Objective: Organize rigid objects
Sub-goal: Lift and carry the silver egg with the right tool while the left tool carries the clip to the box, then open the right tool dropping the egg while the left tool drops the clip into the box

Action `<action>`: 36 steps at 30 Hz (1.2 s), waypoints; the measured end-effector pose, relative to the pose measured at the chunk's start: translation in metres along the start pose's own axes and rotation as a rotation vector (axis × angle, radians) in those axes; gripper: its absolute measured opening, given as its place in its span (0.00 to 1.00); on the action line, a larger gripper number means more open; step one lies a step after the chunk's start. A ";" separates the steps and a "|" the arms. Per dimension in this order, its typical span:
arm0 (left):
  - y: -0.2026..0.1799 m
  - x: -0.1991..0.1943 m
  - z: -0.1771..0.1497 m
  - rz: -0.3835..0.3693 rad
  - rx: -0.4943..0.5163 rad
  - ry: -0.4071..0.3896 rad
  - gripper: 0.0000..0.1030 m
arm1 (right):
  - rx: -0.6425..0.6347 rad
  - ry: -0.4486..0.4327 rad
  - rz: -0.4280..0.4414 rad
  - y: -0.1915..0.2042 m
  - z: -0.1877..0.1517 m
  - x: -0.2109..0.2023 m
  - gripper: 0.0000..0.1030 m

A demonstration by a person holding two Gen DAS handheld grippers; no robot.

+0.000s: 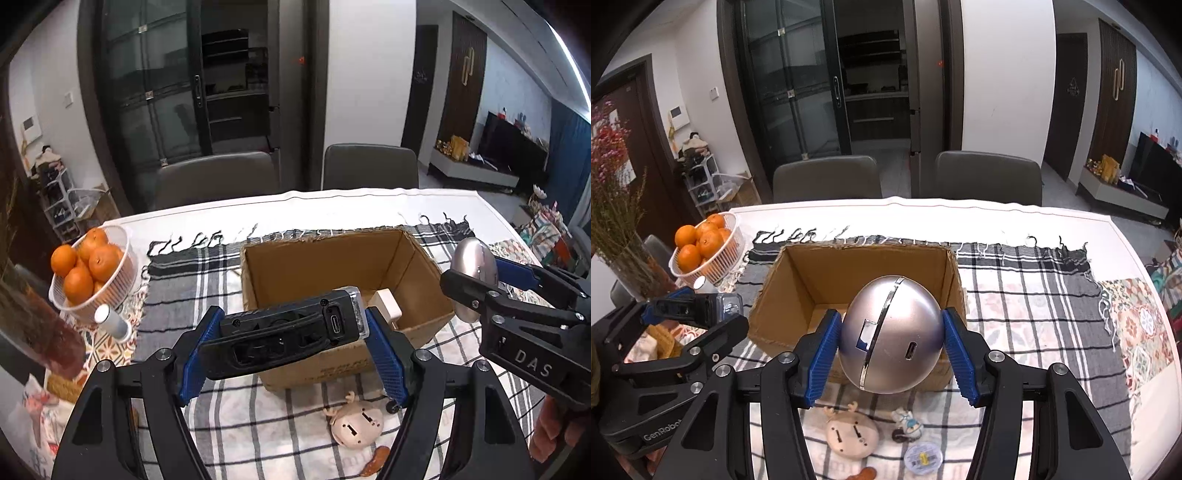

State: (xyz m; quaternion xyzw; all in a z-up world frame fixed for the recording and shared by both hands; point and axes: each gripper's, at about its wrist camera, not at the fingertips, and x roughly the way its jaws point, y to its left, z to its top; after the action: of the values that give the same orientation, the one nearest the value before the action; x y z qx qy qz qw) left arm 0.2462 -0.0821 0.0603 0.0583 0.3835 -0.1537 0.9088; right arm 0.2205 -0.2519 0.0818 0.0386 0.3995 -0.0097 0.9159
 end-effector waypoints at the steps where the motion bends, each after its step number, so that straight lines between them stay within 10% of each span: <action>1: 0.000 0.003 0.004 -0.001 0.008 0.003 0.73 | 0.003 0.008 0.002 -0.002 0.002 0.003 0.55; 27: -0.006 0.104 0.040 0.023 0.119 0.319 0.74 | -0.004 0.293 0.013 -0.024 0.031 0.105 0.57; 36: -0.010 0.087 0.031 0.046 0.107 0.278 0.80 | 0.006 0.278 -0.055 -0.029 0.025 0.090 0.58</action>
State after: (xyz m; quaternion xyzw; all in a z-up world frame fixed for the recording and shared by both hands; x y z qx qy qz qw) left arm 0.3211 -0.1184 0.0201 0.1364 0.4956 -0.1434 0.8457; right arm 0.2982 -0.2818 0.0307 0.0315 0.5233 -0.0306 0.8510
